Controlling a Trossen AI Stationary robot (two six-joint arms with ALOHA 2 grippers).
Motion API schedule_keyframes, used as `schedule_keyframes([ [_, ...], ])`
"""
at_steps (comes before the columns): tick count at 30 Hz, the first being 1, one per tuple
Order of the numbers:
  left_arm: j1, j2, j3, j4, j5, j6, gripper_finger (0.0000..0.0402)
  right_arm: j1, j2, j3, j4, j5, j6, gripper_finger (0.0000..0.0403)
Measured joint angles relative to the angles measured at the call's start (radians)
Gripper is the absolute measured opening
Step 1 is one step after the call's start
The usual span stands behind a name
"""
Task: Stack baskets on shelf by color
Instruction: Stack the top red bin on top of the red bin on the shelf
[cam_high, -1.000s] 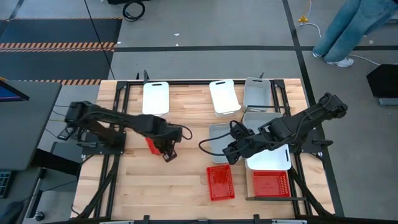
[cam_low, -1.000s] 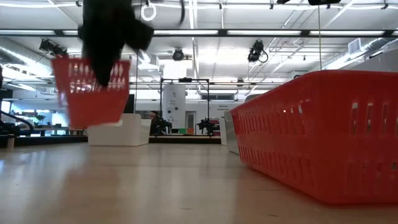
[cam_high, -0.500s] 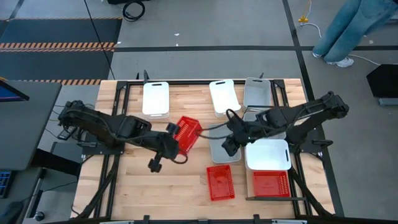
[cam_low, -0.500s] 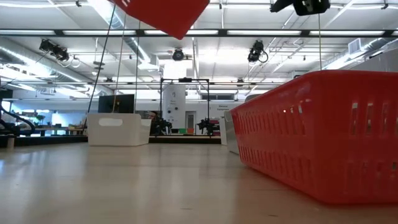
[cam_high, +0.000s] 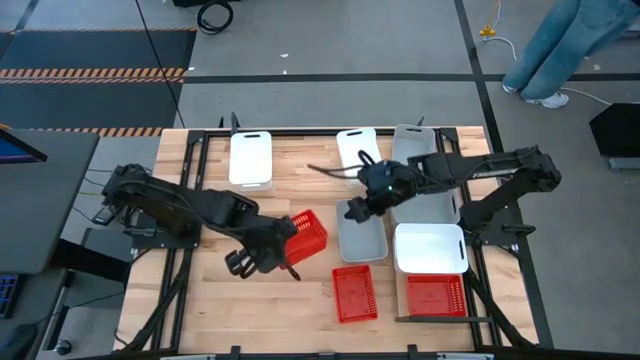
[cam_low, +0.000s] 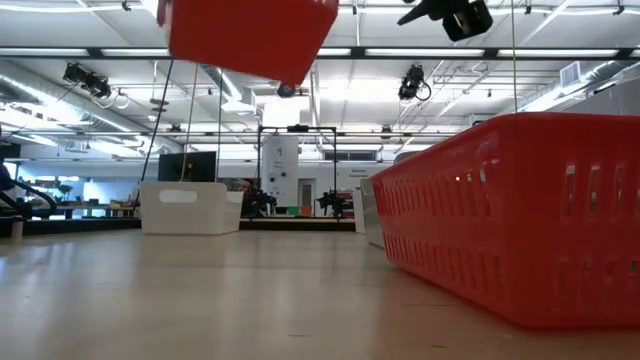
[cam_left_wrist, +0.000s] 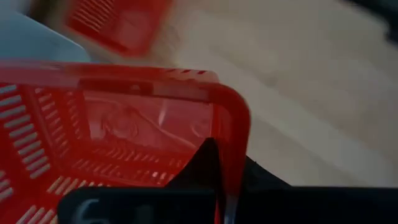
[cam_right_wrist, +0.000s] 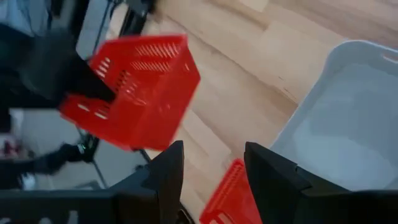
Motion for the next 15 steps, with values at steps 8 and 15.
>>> schedule_keyframes([
  [8, 0.028, 0.084, 0.0, 0.002, -0.083, 0.09, 0.0003, -0.058, 0.061, 0.001, 0.041, -0.144, 0.098, 0.0174],
  [15, 0.03, 0.094, 0.0, 0.04, -0.09, 0.092, 0.0003, -0.061, 0.152, 0.001, 0.087, -0.163, 0.104, 0.0174],
])
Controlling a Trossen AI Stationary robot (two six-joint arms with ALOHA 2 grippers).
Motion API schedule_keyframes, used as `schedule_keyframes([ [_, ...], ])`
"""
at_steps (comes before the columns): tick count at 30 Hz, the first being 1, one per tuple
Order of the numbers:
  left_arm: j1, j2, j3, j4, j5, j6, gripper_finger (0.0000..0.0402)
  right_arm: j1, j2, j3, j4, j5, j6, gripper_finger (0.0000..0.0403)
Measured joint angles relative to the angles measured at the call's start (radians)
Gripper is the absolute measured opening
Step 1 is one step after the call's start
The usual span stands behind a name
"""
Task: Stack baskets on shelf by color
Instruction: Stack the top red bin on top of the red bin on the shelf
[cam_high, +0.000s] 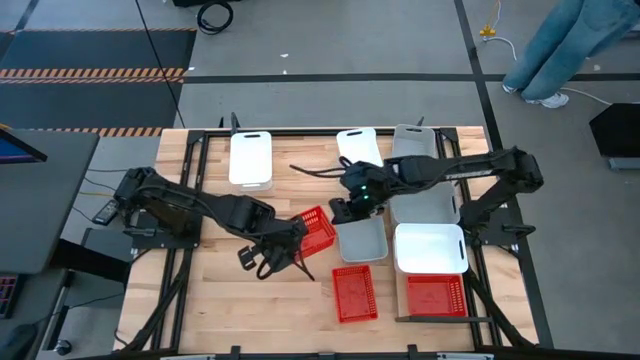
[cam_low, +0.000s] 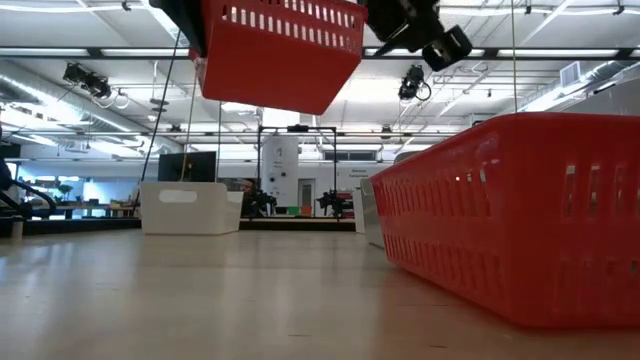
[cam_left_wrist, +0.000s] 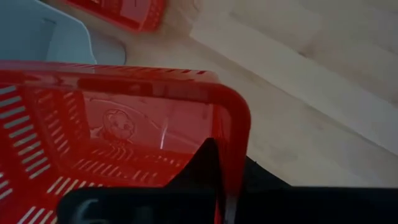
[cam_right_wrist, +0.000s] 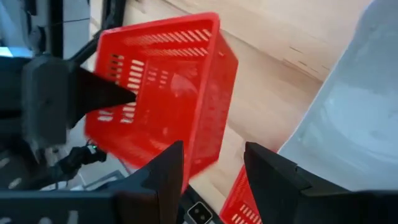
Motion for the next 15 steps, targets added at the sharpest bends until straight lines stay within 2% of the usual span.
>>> schedule_keyframes([
  [5, 0.0, 0.0, 0.0, 0.001, -0.002, -0.002, 0.0003, -0.003, 0.051, 0.0, 0.064, -0.015, 0.002, 0.0174],
  [15, 0.0, 0.0, 0.0, 0.012, -0.017, -0.012, 0.0004, -0.002, 0.109, 0.0, 0.063, -0.067, -0.005, 0.0174],
])
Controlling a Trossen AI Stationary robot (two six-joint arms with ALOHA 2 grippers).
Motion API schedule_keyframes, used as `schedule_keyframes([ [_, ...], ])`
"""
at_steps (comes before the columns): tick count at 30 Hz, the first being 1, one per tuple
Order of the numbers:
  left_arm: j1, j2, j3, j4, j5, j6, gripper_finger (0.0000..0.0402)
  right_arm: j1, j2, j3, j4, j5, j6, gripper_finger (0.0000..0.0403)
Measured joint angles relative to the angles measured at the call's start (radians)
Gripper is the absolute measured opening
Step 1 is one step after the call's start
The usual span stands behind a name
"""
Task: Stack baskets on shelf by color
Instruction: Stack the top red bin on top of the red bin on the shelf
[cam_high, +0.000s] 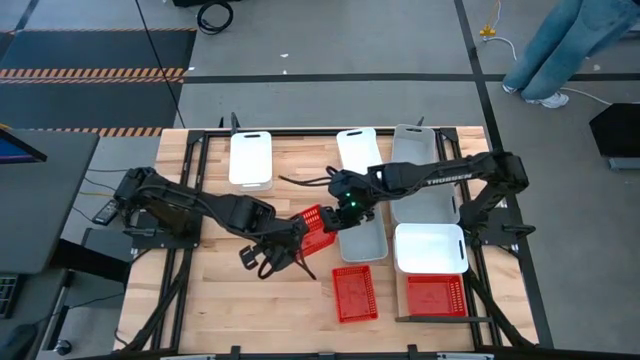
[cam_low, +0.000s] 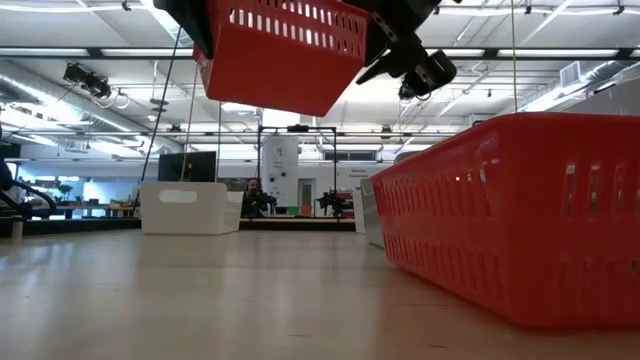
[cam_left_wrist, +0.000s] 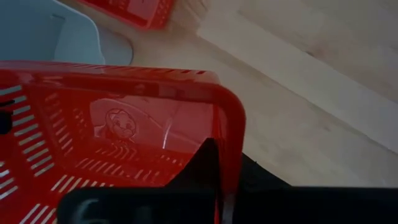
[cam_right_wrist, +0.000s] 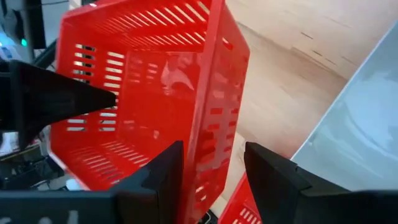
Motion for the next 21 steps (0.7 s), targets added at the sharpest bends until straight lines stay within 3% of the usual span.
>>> schedule_keyframes([
  [13, 0.0, 0.0, 0.0, 0.04, -0.026, -0.012, 0.0004, -0.007, 0.0, 0.0, -0.036, -0.011, -0.059, 0.0197],
  [21, 0.0, 0.0, 0.0, 0.075, -0.051, -0.025, 0.0009, -0.013, 0.0, 0.0, -0.054, 0.016, -0.106, 0.018],
])
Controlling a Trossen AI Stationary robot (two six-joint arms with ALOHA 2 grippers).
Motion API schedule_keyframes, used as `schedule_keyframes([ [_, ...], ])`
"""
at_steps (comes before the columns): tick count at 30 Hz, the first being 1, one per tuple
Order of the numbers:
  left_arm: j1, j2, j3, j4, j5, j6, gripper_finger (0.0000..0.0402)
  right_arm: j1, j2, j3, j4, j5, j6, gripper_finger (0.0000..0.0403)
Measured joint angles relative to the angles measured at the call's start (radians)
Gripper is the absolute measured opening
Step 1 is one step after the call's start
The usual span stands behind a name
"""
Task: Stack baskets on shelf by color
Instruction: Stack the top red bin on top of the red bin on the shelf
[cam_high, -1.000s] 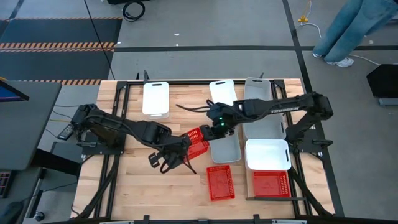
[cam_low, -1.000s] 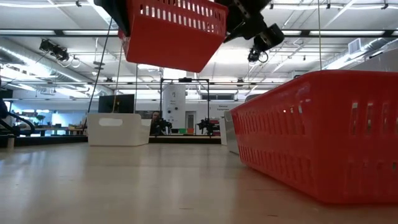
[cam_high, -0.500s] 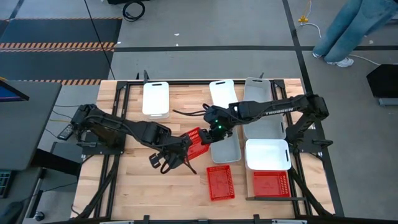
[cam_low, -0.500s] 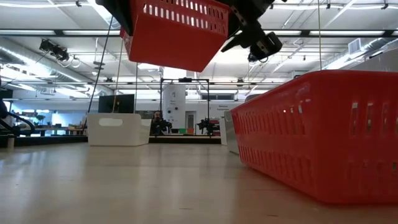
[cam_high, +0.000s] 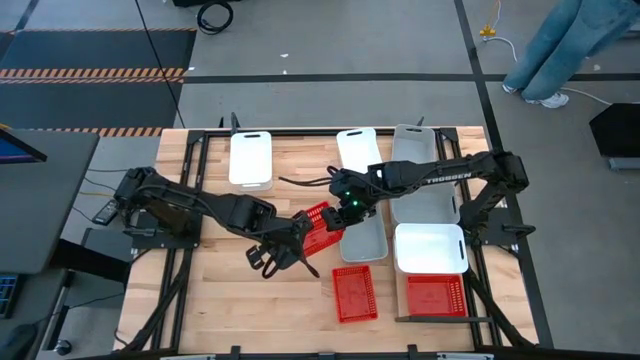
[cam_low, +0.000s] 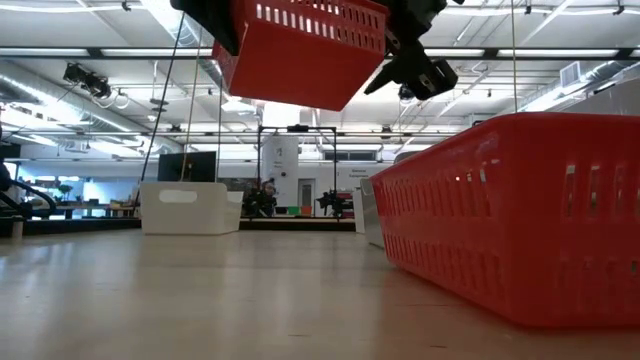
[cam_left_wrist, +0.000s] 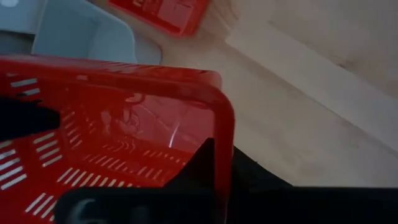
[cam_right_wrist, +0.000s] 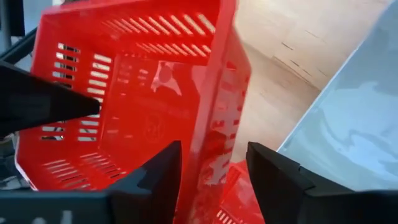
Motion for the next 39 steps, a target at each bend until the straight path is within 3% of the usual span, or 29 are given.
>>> schedule_keyframes([
  [7, 0.0, -0.007, 0.0, 0.027, -0.028, -0.02, 0.0047, 0.0, 0.0, 0.0, -0.028, -0.003, -0.045, 0.0099],
  [13, 0.0, -0.044, 0.0, 0.075, -0.033, -0.141, 0.0076, -0.001, 0.0, -0.001, -0.048, 0.008, -0.075, 0.0011],
  [30, 0.001, -0.22, 0.0, 0.112, -0.136, -0.386, 0.0173, -0.002, -0.018, -0.001, -0.139, -0.042, -0.107, 0.0005],
  [35, 0.006, -0.26, -0.001, 0.058, -0.158, -0.55, 0.0178, 0.038, -0.117, -0.001, -0.243, -0.043, -0.048, 0.0005],
  [39, 0.012, -0.293, 0.001, 0.033, -0.167, -0.664, 0.0169, 0.101, -0.24, -0.001, -0.399, 0.045, 0.075, 0.0006],
])
